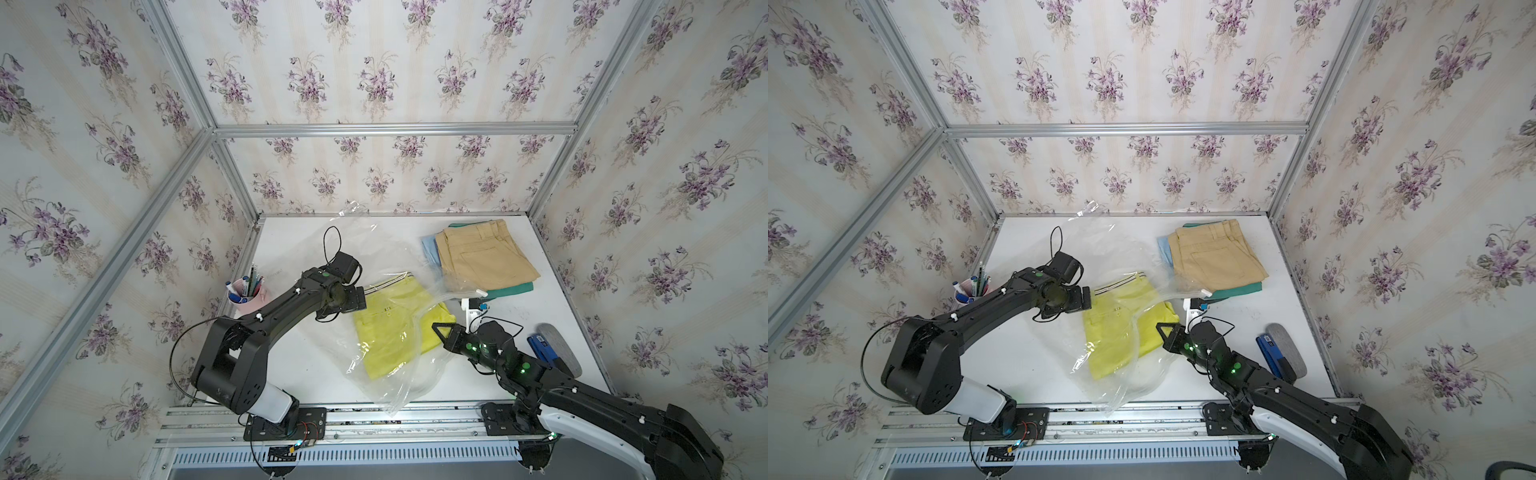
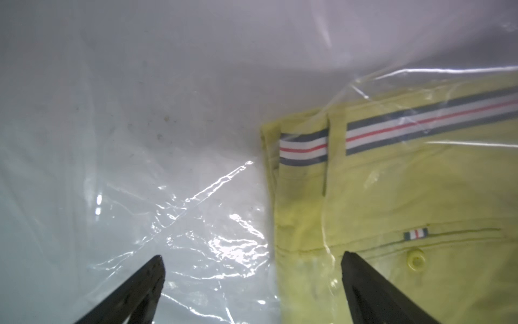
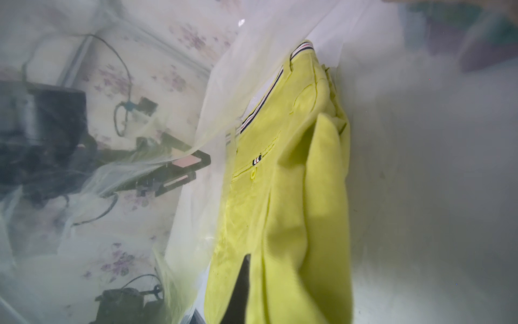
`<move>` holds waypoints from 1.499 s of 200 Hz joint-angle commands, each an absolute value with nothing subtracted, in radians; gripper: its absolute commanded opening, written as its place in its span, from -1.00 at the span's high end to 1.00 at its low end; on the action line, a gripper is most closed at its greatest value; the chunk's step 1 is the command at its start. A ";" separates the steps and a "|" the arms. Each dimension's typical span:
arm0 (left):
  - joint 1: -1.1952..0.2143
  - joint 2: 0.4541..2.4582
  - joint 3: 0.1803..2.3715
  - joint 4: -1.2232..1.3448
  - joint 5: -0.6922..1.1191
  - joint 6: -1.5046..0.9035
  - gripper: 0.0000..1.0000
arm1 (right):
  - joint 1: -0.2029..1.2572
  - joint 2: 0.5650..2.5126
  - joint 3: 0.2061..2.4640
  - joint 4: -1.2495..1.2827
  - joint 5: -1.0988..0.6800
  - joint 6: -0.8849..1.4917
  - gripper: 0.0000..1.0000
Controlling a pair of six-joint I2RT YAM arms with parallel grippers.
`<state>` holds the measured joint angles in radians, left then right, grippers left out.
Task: Take the trousers out of the vacuum bag
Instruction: Take out the trousers from the vacuum bag.
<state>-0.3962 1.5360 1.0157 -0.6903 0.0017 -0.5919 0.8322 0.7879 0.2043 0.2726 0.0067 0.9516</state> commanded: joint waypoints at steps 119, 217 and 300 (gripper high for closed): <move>-0.242 1.715 1.027 -0.487 0.083 -0.666 -1.00 | 0.833 0.829 0.221 0.360 0.026 0.958 1.00; -0.152 1.869 1.199 -0.439 0.078 -0.651 -1.00 | 0.833 0.993 0.359 0.446 -0.009 0.890 1.00; -0.097 1.937 1.332 -0.467 0.073 -0.612 -0.99 | 0.833 0.714 0.297 0.219 -0.082 0.935 1.00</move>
